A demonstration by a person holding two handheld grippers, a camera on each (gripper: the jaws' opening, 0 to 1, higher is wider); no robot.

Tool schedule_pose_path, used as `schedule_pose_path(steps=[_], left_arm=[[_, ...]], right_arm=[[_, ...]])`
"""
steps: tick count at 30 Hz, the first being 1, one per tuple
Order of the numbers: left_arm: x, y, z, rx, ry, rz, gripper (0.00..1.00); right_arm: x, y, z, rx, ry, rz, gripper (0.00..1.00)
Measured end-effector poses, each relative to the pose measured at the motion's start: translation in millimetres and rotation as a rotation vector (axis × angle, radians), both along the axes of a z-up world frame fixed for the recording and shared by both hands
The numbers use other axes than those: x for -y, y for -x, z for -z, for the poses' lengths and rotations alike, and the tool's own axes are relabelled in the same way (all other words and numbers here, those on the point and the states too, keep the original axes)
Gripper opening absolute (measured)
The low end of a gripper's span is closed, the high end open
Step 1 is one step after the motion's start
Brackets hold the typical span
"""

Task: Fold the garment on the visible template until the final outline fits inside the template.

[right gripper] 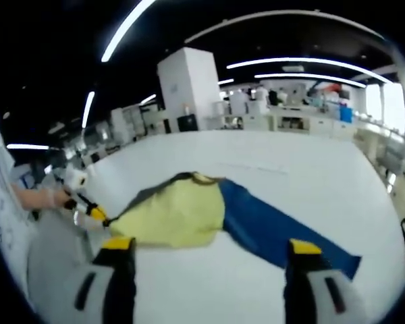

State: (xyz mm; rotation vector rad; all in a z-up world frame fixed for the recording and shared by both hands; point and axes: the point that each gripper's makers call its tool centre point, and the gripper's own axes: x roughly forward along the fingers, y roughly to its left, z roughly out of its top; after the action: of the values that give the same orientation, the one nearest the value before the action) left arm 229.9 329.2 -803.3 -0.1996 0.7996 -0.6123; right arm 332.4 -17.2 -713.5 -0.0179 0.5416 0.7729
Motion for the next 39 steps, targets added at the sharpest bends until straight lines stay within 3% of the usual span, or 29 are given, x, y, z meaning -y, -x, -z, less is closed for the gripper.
schedule_pose_path(steps=[3, 10, 18, 20, 31, 35, 39], left_arm=[[-8, 0.7, -11.5, 0.009, 0.001, -0.008, 0.0], [-50, -9.8, -37.2, 0.044, -0.009, -0.054, 0.0], [-101, -21.6, -50.0, 0.03, -0.009, -0.082, 0.0], [-116, -25.3, -47.7, 0.006, -0.007, -0.094, 0.0], [-184, -54.0, -48.2, -0.01, -0.043, -0.121, 0.0], [-213, -68.0, -38.8, -0.028, -0.064, -0.142, 0.0], [-227, -70.2, -32.3, -0.064, -0.074, -0.156, 0.0]], right_arm=[[-4, 3, -2.9, 0.005, -0.003, 0.0, 0.92], [-4, 7, -6.2, 0.014, -0.001, 0.01, 0.91], [-16, 21, -7.4, 0.006, -0.013, 0.068, 0.91], [-22, 25, -10.2, -0.003, -0.039, 0.088, 0.91], [-46, 40, -12.5, -0.019, -0.015, 0.122, 0.91], [-53, 45, -14.9, -0.024, -0.01, 0.134, 0.92], [-55, 46, -16.5, -0.026, -0.006, 0.147, 0.92]])
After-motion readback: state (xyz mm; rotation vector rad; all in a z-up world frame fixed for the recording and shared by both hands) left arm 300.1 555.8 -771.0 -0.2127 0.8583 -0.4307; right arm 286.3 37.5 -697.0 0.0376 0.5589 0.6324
